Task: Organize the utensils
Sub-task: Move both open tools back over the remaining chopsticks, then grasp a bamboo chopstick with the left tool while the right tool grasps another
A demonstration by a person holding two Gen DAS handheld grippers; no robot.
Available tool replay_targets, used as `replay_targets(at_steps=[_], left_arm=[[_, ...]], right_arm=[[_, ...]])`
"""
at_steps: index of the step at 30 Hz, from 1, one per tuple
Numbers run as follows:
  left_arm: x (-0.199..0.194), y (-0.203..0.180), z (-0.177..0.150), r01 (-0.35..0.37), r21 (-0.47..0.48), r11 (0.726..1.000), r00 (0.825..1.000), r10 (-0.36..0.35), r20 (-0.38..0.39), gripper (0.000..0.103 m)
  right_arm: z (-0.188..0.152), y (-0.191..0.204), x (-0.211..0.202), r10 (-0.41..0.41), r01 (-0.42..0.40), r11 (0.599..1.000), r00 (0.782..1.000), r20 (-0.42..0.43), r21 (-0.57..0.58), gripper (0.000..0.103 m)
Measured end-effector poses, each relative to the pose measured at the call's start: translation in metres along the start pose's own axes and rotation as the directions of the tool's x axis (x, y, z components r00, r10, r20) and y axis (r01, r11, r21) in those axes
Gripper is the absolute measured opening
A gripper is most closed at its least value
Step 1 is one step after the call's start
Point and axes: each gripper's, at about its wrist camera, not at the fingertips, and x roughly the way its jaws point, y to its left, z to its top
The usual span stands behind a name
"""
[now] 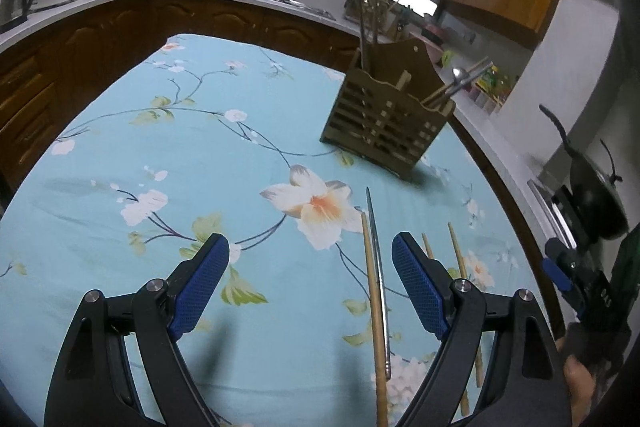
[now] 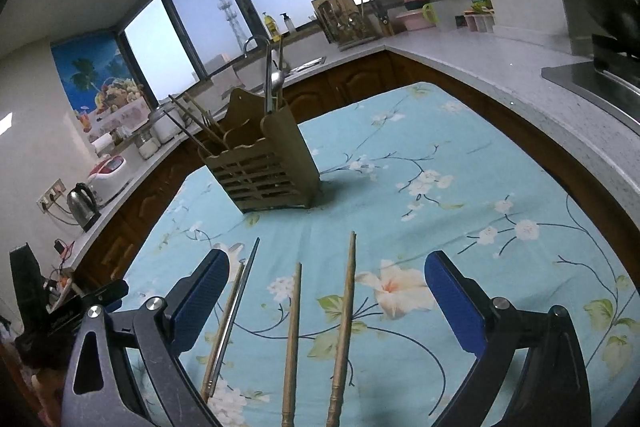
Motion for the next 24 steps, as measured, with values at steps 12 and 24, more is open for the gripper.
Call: replay_targets(at_steps=[12, 24], left_arm=[[0.028, -0.019, 0.0, 0.013, 0.056, 0.998, 0.995, -0.007, -0.098, 0.085], [0.067, -0.077, -0.01, 0.129, 0.148, 0.981, 0.967, -0.092, -0.236, 0.074]], right_arm=[[0.0, 0.005, 0.027, -0.028, 0.023, 0.998, 0.996, -0.083, -0.065, 0.09], [0.006, -0.002, 0.103, -0.062, 0.025, 0.99, 0.96, -0.272, -0.136, 0.045]])
